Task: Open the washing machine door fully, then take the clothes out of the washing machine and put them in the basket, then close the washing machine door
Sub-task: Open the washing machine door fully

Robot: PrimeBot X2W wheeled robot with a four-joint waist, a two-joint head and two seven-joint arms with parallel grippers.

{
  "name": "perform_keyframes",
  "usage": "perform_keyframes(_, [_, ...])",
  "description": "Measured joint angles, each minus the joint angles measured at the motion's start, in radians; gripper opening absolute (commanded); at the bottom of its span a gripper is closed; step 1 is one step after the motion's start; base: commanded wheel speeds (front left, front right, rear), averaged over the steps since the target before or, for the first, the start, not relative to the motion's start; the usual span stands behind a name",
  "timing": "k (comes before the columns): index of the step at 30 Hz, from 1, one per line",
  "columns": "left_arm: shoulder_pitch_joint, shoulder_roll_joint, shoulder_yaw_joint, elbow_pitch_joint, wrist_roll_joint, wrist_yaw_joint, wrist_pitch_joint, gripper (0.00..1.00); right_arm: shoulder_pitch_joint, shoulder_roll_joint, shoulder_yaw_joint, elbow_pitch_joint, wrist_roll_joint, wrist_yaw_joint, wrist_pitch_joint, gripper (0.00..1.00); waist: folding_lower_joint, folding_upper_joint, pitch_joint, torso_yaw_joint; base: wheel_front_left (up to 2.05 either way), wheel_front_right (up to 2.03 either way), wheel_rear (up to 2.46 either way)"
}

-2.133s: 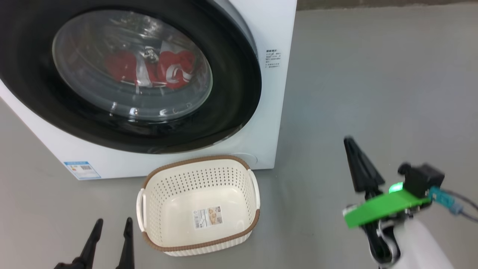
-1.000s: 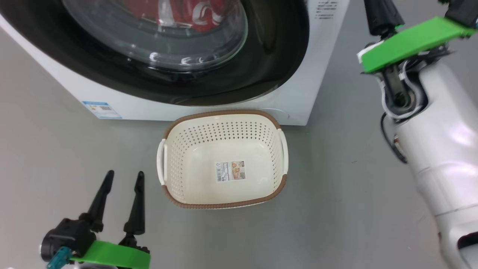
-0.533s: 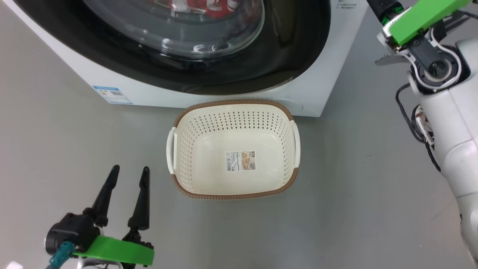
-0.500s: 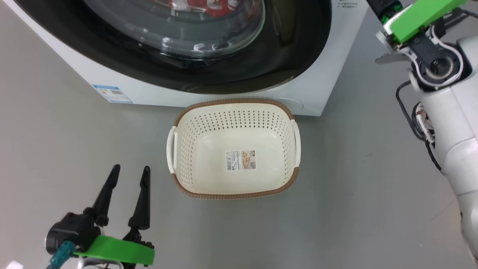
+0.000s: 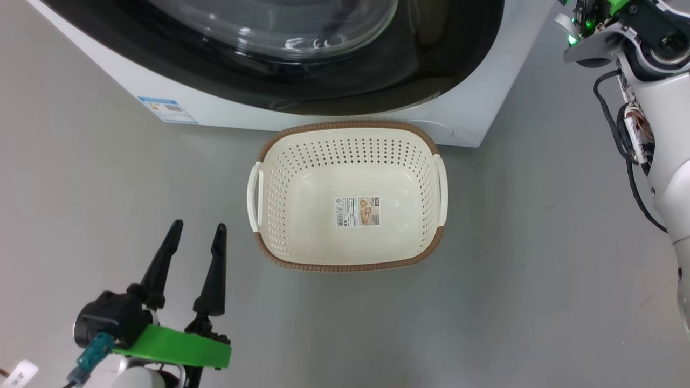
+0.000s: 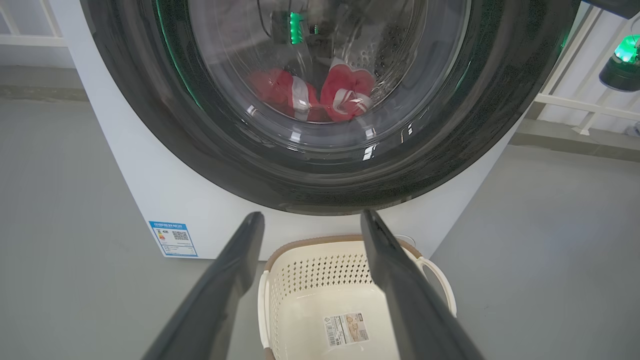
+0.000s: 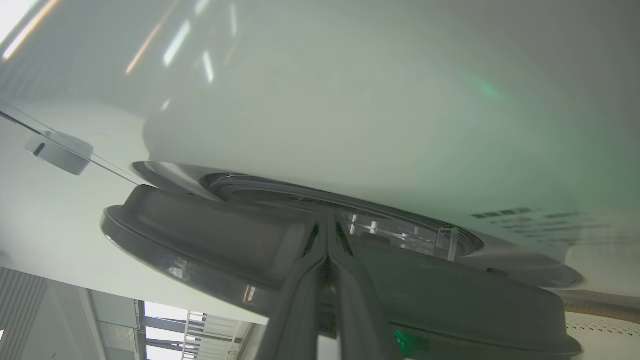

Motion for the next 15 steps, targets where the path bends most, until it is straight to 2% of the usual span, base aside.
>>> perform_keyframes(15, [-0.03, -0.004, -0.013, -0.001, -0.003, 0.0, 0.0, 1.0, -0.057, 0.009, 0.009, 0.1, 0.02, 0.0, 0.096, 0.0, 0.0, 0.0, 0.025, 0.018, 0.0, 0.0, 0.0])
